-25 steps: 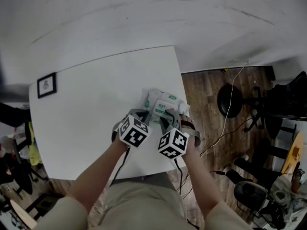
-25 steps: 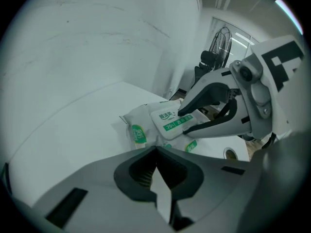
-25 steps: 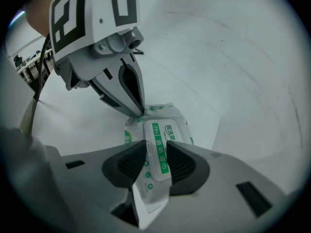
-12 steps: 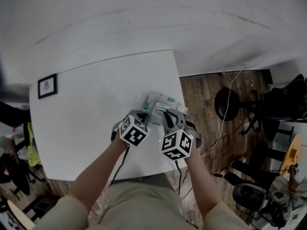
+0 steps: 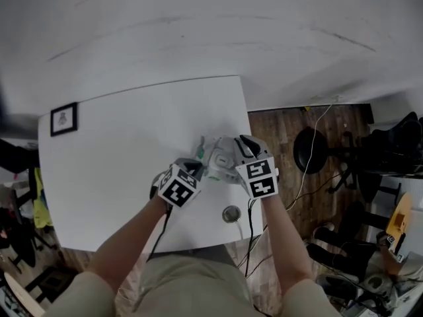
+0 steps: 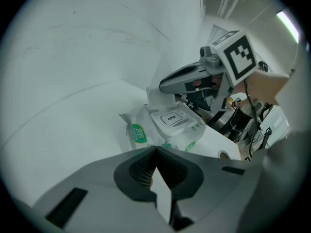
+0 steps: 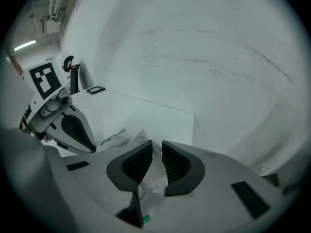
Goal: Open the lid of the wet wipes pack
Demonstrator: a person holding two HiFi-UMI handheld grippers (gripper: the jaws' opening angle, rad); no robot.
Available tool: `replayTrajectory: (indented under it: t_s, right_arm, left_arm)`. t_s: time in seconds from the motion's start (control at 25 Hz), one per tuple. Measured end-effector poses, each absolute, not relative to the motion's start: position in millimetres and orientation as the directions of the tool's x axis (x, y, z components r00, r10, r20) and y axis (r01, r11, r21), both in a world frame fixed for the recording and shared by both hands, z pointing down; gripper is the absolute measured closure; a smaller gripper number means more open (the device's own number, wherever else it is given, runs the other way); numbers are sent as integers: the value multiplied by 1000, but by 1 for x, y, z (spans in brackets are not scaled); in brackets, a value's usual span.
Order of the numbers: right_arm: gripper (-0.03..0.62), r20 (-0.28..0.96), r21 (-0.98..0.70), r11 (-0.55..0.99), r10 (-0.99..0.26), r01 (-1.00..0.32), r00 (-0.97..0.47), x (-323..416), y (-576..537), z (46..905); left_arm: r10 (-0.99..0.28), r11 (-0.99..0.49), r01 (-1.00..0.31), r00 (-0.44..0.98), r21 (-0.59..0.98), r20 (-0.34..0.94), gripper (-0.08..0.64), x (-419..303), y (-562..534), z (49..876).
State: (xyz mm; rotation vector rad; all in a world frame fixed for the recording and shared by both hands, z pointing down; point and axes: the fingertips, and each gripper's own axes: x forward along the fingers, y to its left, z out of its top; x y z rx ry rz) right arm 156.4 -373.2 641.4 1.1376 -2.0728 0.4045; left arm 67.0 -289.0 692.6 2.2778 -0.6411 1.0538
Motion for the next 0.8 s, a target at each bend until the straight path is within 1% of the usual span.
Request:
replayTrajectory:
  t_s: [0.16, 0.24, 0.44, 0.52, 0.64, 0.8]
  right_arm:
    - [512, 738, -15, 525, -569, -851, -364, 162, -385, 665]
    - [499, 757, -17, 528, -548, -849, -356, 165, -384, 676]
    - [503, 770, -11, 556, -526, -831, -361, 161, -384, 683]
    - [503, 777, -35, 534, -516, -845, -359, 167, -385, 681]
    - [526, 754, -71, 469, -552, -881, -355, 172, -386, 660]
    - [537, 688, -104, 448, -613, -888, -389, 170, -374, 610]
  left_arm:
    - [-188, -720, -624, 596, 304, 780, 538, 66, -289, 691]
    - [-192, -720, -624, 600, 303, 777, 538, 67, -289, 692]
    - [-209, -711, -637, 596, 298, 776, 538, 67, -293, 690]
    - [-211, -687, -653, 599, 318, 773, 538, 69, -293, 691]
    - [-224, -647, -678, 608, 350, 762, 538, 64, -294, 679]
    - [-291, -653, -690, 610, 313, 737, 538, 55, -300, 647]
